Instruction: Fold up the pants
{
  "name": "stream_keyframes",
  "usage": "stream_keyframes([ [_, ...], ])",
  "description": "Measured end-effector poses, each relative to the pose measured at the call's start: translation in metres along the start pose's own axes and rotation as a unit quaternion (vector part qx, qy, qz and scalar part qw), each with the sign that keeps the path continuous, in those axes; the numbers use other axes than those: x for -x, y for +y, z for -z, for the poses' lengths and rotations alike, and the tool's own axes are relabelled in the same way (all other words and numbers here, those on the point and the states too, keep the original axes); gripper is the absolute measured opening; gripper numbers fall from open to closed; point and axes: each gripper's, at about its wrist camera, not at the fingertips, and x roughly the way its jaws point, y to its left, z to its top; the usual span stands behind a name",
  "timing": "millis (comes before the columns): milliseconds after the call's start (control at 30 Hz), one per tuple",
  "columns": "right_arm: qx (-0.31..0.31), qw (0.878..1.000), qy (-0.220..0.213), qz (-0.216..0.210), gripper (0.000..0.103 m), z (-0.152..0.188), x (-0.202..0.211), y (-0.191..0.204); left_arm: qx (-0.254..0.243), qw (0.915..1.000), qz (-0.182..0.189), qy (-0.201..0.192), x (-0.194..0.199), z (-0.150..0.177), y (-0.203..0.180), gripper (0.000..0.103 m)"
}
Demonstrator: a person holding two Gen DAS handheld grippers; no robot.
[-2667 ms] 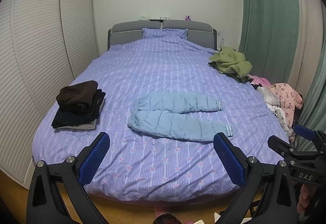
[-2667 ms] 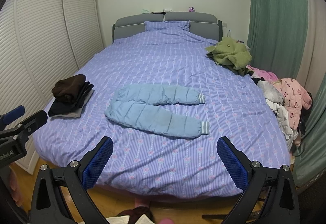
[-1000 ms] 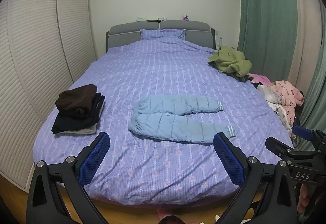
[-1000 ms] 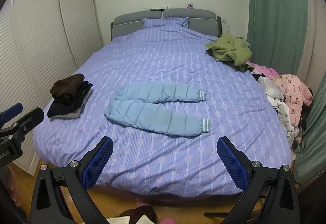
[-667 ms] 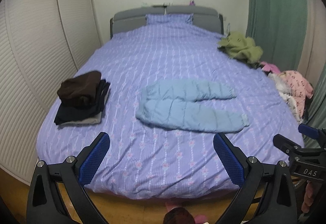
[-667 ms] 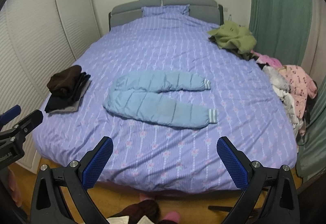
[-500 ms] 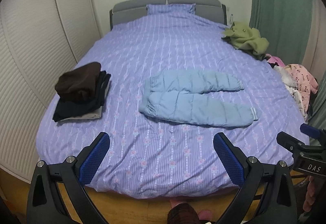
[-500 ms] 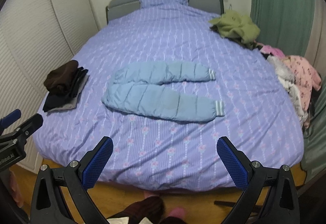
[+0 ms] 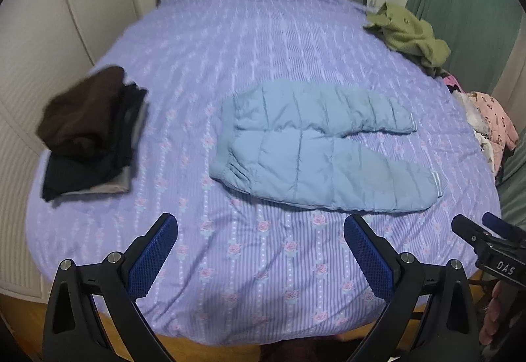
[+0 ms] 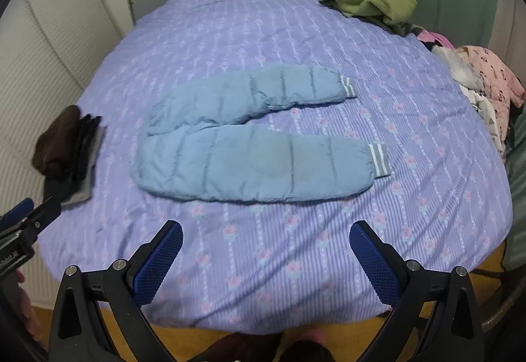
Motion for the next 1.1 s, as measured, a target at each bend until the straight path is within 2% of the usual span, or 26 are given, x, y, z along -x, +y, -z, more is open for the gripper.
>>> stream_keyframes([
  [167, -0.019, 0.999, 0.042, 0.018, 0.101, -0.007, -0.037, -0.020, 0.006, 0.9987, 0.014, 0.049, -0.044, -0.011, -0.004, 0.101],
  [367, -0.079, 0.992, 0.095, 0.000, 0.097, -0.018, -0.088, -0.061, 0.018, 0.9920, 0.027, 0.122, -0.110, -0.018, -0.014, 0.096],
  [467, -0.091, 0.988, 0.125, -0.007, 0.095, -0.023, -0.117, -0.075, 0.039, 0.9901, 0.028, 0.132, -0.137, -0.021, -0.013, 0.095],
  [533, -0.099, 0.985, 0.144, -0.012, 0.093, -0.026, -0.133, -0.081, 0.053, 0.9872, 0.025, 0.149, -0.157, -0.023, -0.014, 0.092],
  [667, -0.102, 0.979, 0.174, -0.013, 0.092, -0.035, -0.162, -0.089, 0.084, 0.9793, 0.042, 0.180, -0.187, -0.024, -0.018, 0.091],
  [733, -0.106, 0.976, 0.185, -0.030, 0.092, -0.036, -0.176, -0.089, 0.093, 0.9761, 0.050, 0.190, -0.200, -0.024, -0.019, 0.091],
  [833, -0.124, 0.967, 0.218, -0.050, 0.092, -0.030, -0.202, -0.090, 0.128, 0.9644, 0.058, 0.224, -0.226, -0.024, -0.016, 0.085],
  [900, -0.140, 0.959, 0.241, -0.057, 0.088, -0.025, -0.219, -0.092, 0.153, 0.9568, 0.068, 0.238, -0.237, -0.023, -0.012, 0.085],
  [967, -0.152, 0.953, 0.254, -0.061, 0.087, -0.023, -0.229, -0.093, 0.159, 0.9551, 0.072, 0.239, -0.241, -0.024, -0.012, 0.084],
  [1000, -0.152, 0.953, 0.253, -0.061, 0.087, -0.024, -0.231, -0.094, 0.159, 0.9543, 0.076, 0.242, -0.243, -0.024, -0.014, 0.083],
  [1033, -0.154, 0.954, 0.251, -0.060, 0.087, -0.026, -0.233, -0.094, 0.160, 0.9533, 0.079, 0.244, -0.244, -0.023, -0.014, 0.076],
  [1100, -0.154, 0.955, 0.248, -0.060, 0.078, -0.031, -0.234, -0.094, 0.175, 0.9464, 0.101, 0.252, -0.248, -0.022, -0.013, 0.062],
])
